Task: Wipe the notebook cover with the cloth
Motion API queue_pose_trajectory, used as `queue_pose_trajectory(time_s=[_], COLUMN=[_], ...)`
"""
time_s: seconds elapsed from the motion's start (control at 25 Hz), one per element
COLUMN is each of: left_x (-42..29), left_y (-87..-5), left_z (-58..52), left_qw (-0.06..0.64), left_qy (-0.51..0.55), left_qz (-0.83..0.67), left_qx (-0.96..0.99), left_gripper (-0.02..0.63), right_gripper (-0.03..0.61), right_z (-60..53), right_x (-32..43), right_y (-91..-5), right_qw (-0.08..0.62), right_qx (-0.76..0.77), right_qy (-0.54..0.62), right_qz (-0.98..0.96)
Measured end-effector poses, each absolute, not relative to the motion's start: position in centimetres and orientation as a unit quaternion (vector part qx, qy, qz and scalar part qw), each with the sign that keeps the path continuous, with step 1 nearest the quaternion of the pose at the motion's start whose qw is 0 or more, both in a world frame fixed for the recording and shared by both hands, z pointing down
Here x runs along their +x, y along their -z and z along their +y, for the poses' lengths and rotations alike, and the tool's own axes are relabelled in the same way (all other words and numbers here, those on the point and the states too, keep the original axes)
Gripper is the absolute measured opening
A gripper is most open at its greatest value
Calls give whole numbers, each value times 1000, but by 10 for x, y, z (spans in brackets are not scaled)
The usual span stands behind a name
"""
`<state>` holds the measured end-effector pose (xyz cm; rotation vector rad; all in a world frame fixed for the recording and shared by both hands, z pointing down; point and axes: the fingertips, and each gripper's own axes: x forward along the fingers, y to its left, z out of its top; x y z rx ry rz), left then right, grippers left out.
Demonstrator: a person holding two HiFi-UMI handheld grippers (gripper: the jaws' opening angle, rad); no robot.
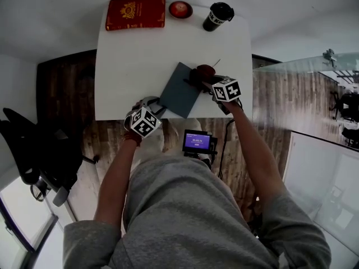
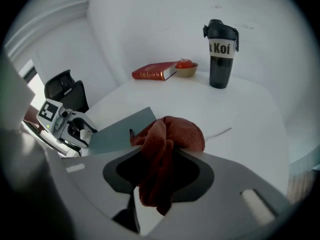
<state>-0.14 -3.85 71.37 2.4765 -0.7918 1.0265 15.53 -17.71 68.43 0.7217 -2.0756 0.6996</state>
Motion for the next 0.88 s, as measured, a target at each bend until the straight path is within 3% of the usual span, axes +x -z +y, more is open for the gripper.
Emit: queue_pose_trajectory(time_s=[0.56,0.88], left_x=[-2,-2], left_y=[-714,-715], left_z=[-40,-40], left_qw=[169,166], left_qy=[-362,-363], left_qz=[-286,-288], left_qx=[871,870], left_gripper=[195,198], right_gripper=[135,127], right_z=[-168,-145], right_x=[145,130], right_y=[-693,-693], right_qw=[496,497], right_qx=[243,219], right_qy=[-263,-263], right_qz=[-791,-798])
